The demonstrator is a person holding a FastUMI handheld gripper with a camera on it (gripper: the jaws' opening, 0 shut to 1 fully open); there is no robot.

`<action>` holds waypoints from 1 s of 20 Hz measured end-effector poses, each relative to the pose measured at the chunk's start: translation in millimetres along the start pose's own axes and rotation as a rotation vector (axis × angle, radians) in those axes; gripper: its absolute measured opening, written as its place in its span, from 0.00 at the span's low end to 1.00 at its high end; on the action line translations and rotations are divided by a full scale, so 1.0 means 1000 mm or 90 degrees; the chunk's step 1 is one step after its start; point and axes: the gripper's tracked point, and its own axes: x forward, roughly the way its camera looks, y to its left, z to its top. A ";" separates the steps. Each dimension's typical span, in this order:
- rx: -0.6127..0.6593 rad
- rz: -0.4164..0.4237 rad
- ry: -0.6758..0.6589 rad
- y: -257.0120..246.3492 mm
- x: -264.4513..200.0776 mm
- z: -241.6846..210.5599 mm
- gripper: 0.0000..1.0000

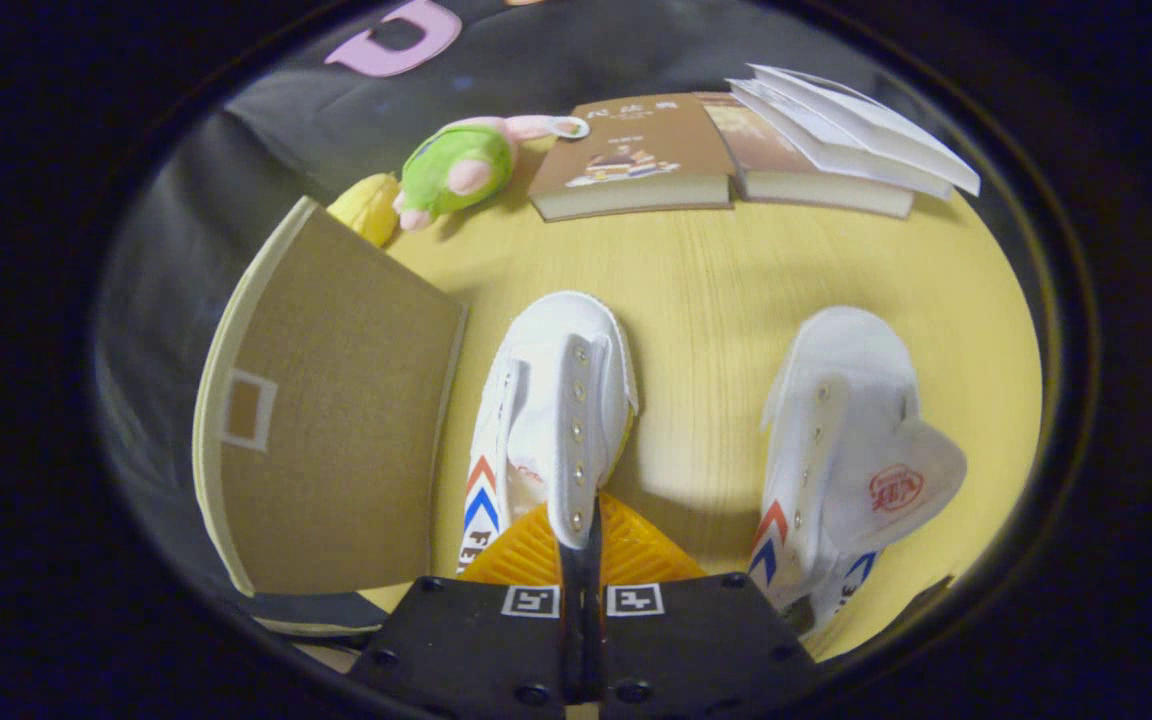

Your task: Open the storage box then place both shoes into the box .Put the left shoe in first, then the right shoe, with the right side of both shoes facing outward in a uniform manner.

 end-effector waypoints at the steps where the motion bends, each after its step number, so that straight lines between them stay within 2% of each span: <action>1: 0.021 0.006 -0.005 0.001 0.000 0.001 0.03; 9: 0.095 0.064 -0.019 0.015 -0.010 -0.004 0.03; 14: 0.130 0.095 -0.040 0.022 -0.022 0.015 0.03; 20: 0.118 0.127 -0.084 0.071 -0.082 0.039 0.03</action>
